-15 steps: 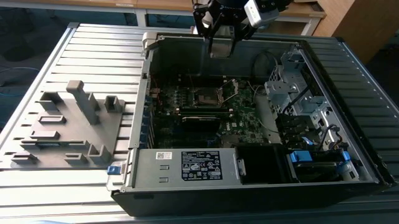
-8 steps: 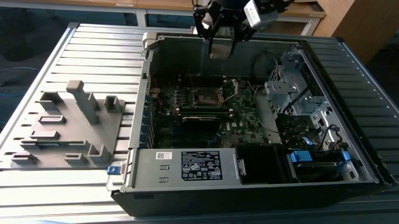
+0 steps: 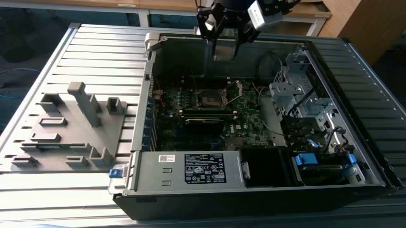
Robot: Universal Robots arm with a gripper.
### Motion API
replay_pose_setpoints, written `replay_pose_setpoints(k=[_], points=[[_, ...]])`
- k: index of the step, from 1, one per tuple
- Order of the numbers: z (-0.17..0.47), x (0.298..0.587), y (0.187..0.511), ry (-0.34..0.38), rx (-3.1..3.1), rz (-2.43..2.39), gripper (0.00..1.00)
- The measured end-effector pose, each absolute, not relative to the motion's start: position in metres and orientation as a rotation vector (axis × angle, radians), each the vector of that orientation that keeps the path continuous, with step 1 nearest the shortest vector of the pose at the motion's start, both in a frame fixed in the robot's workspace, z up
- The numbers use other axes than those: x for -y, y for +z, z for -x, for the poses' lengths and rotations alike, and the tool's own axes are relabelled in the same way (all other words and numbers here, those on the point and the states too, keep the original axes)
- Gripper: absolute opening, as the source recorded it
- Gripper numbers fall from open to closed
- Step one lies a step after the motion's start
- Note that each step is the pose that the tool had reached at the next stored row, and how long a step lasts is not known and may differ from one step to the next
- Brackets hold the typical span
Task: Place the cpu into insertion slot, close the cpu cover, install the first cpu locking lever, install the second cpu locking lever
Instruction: 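Place the cpu into insertion slot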
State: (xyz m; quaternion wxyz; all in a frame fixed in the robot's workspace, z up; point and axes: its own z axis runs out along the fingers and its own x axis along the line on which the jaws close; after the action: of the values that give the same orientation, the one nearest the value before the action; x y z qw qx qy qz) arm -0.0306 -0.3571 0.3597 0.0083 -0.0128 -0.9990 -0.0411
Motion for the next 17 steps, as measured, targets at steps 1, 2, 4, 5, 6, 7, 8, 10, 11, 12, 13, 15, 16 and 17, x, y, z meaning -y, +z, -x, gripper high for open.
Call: replay_pose_setpoints(k=[1,2,4,5,6,7,8,10,11,12,13,15,16,17], points=[[0.0306,0.3571,0.3590,-0.129,3.122,0.040,0.54],[0.0306,0.3571,0.3581,-0.129,3.122,0.040,0.54],[0.0306,0.3571,0.3565,-0.129,3.122,0.040,0.54],[0.0306,0.3571,0.3559,-0.128,3.122,0.040,0.54],[0.0306,0.3571,0.3557,-0.128,3.122,0.040,0.54],[0.0306,0.3571,0.3557,-0.128,3.122,0.040,0.54],[0.0306,0.3571,0.3555,-0.129,3.122,0.040,0.54],[0.0306,0.3571,0.3554,-0.128,3.122,0.040,0.54],[0.0306,0.3571,0.3554,-0.128,3.122,0.040,0.54],[0.0306,0.3570,0.3552,-0.129,3.122,0.040,0.54],[0.0306,0.3570,0.3547,-0.129,3.122,0.040,0.54],[0.0306,0.3571,0.3537,-0.129,3.122,0.040,0.54],[0.0306,0.3571,0.3534,-0.128,3.122,0.040,0.54],[0.0306,0.3571,0.3534,-0.128,3.122,0.040,0.54]])
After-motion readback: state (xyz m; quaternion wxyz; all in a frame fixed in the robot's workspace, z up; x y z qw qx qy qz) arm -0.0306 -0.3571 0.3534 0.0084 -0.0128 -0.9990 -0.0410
